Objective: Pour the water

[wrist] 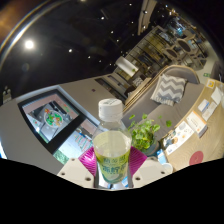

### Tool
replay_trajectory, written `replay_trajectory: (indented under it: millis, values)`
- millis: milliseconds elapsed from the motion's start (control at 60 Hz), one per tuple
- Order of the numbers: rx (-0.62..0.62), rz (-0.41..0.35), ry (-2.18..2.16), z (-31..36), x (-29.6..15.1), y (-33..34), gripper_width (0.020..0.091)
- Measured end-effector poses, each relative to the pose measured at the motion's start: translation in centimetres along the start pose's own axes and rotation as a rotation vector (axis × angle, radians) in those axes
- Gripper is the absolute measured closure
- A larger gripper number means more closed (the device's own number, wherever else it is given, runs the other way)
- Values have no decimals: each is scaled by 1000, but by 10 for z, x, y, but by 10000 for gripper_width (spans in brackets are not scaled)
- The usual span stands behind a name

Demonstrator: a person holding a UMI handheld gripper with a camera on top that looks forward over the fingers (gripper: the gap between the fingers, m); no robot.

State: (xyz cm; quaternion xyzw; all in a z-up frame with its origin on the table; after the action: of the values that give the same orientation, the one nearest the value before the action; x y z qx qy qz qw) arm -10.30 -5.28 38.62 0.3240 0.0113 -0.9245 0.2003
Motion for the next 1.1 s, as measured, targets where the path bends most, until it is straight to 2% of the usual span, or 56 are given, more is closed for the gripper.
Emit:
replay_trajectory:
  millis: [167,333,550,700,967,1100]
  values:
    - [87,-68,411,-27,-62,12,723]
    - [187,-36,717,-111,-83,0,725]
    - [218,143,853,-220,-35,-16,724]
    - [204,228,844,-265,5,-16,720]
    - [202,299,818,-307,45,-24,720]
    - [197,261,831,-309,48,-21,702]
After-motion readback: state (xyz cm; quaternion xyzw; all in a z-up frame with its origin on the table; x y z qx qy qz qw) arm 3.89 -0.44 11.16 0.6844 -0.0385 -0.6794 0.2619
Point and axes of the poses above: the point between the fingertips, and its own axes, seen from behind it with the camera up: z to the left, x down, y backward, against the way the camera looks, the point moved 7 cm from there along y, backward, against the way the camera looks, and after that the axes turned 2 degrees about -y, right-handed, at the moved point
